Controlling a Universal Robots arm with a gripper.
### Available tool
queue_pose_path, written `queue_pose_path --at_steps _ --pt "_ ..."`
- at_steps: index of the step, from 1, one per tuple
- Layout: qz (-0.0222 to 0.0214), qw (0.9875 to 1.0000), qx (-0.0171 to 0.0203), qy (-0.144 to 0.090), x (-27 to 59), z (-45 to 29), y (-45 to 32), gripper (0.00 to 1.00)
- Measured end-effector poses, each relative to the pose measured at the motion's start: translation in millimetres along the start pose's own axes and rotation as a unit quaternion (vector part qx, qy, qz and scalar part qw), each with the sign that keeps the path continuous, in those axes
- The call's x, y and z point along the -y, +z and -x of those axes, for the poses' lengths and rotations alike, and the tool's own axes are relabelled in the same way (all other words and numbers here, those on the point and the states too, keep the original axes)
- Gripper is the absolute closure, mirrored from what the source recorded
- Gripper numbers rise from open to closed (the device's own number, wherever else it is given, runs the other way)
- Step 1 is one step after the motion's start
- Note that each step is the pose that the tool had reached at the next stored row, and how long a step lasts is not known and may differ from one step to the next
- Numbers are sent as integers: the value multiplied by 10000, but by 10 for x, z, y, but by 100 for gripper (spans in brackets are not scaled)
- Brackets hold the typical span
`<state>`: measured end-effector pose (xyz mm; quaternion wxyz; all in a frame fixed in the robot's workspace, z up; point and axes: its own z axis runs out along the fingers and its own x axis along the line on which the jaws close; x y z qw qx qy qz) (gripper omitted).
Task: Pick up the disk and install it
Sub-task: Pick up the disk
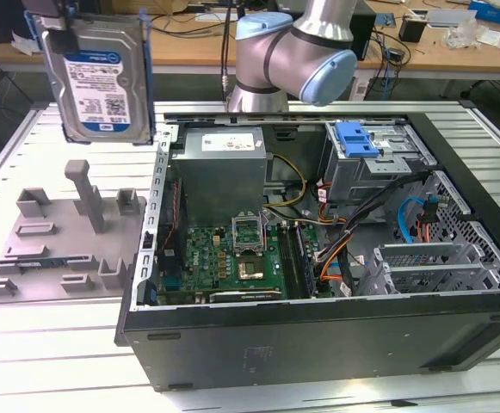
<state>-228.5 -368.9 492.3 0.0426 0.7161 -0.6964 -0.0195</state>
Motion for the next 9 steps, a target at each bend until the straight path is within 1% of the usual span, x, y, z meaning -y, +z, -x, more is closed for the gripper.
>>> queue_pose_path --at_steps 1,3,5,7,8,9 --pt "0 10000 0 2 109 -39 -10 63" --pt "0 10000 0 1 219 -77 -19 63" --pt "0 10000 1 1 364 -132 -32 63" --pt "0 10000 0 1 447 -162 -39 63" --pt "0 10000 0 1 511 -184 -44 63" --pt "0 10000 0 0 545 -196 -48 63"
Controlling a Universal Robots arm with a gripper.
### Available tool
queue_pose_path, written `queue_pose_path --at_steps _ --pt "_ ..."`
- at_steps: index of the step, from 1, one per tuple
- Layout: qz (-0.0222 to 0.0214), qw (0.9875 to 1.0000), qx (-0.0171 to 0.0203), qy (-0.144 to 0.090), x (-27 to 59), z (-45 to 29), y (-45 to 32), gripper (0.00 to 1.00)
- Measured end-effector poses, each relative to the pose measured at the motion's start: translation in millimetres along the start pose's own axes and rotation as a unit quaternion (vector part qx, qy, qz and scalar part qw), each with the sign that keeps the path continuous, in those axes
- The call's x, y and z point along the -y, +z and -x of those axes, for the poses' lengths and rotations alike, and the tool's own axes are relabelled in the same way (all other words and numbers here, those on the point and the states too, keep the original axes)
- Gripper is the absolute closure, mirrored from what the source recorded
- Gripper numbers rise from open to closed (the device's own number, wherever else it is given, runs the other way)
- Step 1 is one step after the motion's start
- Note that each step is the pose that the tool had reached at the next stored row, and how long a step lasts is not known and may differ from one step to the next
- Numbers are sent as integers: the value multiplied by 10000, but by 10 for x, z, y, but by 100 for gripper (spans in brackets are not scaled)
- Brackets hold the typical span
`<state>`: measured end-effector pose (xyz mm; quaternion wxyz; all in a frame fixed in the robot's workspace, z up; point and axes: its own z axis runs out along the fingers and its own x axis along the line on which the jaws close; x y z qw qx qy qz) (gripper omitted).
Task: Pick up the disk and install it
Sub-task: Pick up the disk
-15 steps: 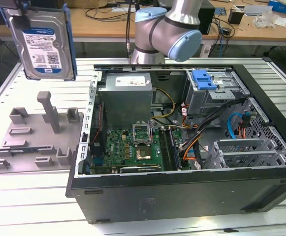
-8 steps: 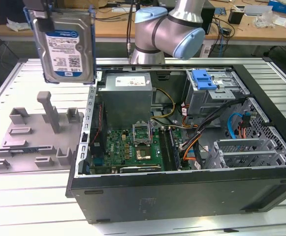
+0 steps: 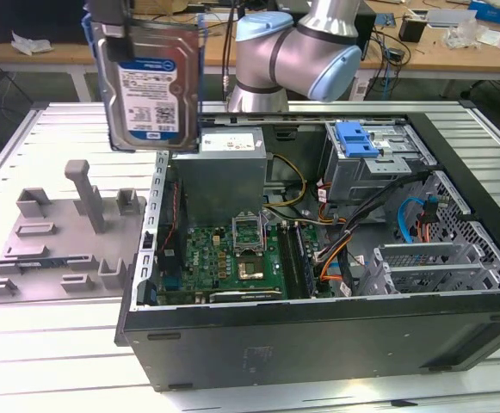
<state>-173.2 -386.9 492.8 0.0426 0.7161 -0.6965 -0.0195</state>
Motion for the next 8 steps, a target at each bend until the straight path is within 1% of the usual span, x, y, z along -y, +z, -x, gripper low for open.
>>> queue_pose_path --at_steps 8 --pt "0 10000 1 1 304 -105 -25 63"
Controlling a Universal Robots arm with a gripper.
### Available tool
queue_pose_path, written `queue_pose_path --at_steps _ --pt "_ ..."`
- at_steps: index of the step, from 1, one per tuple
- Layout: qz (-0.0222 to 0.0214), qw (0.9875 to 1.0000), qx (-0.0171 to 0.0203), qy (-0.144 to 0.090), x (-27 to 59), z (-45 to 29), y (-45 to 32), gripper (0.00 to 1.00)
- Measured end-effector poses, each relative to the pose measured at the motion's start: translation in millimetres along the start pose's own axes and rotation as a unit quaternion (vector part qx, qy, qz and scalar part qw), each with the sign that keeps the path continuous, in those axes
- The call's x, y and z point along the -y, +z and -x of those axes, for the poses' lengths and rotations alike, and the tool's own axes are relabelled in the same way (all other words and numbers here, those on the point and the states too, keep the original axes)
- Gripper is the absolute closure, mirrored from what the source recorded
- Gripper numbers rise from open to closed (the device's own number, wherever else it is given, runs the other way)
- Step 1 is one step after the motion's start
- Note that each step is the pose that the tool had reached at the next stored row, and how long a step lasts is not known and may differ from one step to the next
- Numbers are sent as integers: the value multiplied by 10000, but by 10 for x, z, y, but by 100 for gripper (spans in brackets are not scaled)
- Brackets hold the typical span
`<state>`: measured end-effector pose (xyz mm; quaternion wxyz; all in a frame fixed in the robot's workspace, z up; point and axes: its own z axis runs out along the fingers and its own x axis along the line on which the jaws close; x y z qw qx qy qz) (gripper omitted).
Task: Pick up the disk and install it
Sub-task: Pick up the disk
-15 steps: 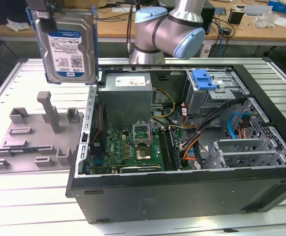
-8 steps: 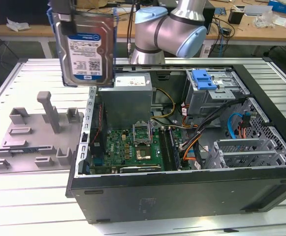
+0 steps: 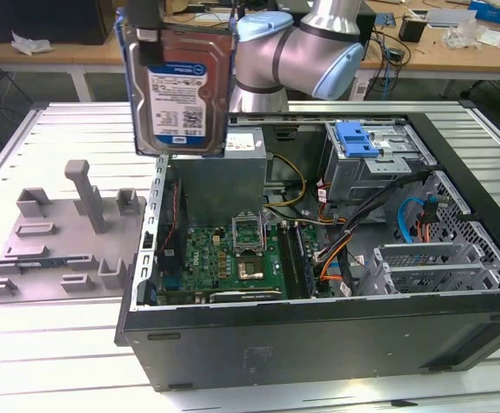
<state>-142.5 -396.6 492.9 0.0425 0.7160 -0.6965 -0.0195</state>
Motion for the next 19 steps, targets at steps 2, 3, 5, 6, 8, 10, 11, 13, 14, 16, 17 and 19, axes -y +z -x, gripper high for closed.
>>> queue_pose_path --at_steps 2,3,5,6,8,10,11,13,14,16,17,19 --pt "0 10000 0 -1 87 -31 -7 63" --pt "0 10000 -1 0 154 -58 -15 63" --pt "0 10000 0 0 232 -88 -22 63" --pt "0 10000 0 -1 295 -112 -27 63" --pt "0 10000 0 -1 422 -154 -37 63" --pt "0 10000 0 -1 552 -190 -48 63" --pt "0 10000 0 0 592 -199 -51 63" --pt "0 10000 0 -1 681 -219 -58 63" --pt "0 10000 0 0 718 -228 -61 63" --pt "0 10000 -1 -1 798 -246 -68 63" --pt "0 10000 0 0 847 -258 -72 63" --pt "0 10000 0 -1 923 -276 -78 63"
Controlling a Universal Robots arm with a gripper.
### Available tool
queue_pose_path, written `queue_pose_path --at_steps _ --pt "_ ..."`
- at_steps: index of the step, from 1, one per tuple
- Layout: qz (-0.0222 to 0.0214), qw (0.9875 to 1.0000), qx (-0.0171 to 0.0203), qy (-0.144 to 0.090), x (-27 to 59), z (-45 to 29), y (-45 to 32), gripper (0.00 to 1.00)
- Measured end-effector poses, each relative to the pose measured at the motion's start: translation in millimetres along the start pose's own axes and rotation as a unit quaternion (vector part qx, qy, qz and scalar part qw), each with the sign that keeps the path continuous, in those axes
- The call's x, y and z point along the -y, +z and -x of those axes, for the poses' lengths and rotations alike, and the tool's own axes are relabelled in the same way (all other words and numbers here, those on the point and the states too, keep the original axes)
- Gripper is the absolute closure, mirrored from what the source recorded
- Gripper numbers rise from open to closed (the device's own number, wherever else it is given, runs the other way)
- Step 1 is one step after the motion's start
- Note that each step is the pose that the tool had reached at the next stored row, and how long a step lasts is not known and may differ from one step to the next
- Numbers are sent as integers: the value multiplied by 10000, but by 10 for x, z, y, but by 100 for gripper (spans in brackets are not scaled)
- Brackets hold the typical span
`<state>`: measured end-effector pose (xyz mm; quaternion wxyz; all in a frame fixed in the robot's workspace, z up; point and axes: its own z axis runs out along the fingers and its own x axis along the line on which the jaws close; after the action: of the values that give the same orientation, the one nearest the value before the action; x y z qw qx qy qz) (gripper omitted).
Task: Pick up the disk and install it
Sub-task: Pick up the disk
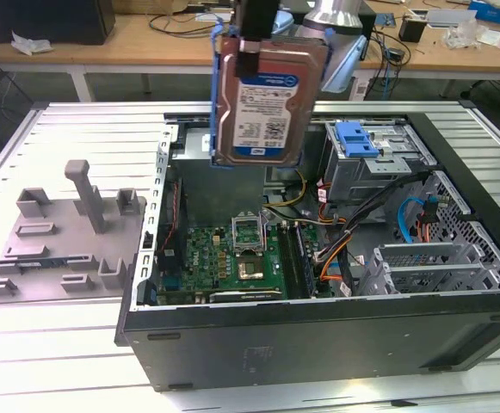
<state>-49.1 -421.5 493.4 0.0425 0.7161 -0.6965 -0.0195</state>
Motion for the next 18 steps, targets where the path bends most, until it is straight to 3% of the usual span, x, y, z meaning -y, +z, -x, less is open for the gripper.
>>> queue_pose_path --at_steps 5,6,15,18 --pt "0 10000 -1 1 221 -65 -18 63" --pt "0 10000 0 1 300 -96 -24 63" --pt "0 10000 0 1 685 -283 -52 63" --pt "0 10000 0 1 896 -388 -67 63"
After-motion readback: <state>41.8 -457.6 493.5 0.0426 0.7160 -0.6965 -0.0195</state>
